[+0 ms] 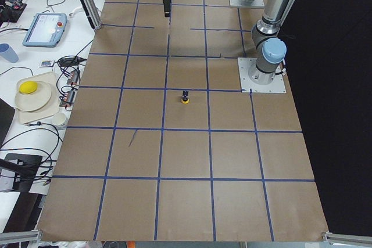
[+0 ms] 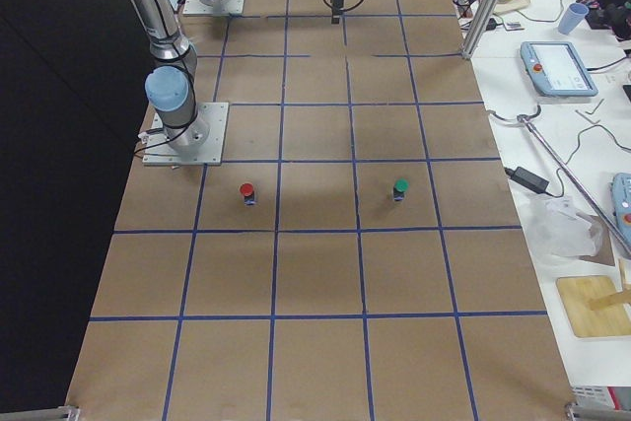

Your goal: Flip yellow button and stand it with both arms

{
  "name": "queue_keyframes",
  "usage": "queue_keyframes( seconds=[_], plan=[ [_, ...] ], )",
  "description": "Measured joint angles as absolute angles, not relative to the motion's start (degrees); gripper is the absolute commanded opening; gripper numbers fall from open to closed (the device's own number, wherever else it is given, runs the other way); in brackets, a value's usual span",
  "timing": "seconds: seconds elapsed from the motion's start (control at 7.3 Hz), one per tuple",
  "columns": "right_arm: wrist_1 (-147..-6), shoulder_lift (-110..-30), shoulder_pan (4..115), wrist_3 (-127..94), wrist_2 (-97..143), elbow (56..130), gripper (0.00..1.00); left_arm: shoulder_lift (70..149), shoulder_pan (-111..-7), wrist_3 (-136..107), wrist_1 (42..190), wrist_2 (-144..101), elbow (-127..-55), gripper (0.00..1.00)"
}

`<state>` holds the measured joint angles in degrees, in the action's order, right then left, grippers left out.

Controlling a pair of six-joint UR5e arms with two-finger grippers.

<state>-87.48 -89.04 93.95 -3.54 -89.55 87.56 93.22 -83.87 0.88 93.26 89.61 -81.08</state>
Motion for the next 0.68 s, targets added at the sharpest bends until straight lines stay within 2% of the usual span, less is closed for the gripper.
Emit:
queue_keyframes(
  seconds=[0.68],
  plan=[
    [-87.53,-89.03,93.87,-3.55,-89.57,87.54,1.0,91.33,-84.22,-0.37,92.11,90.15,-82.69,1.0]
  ],
)
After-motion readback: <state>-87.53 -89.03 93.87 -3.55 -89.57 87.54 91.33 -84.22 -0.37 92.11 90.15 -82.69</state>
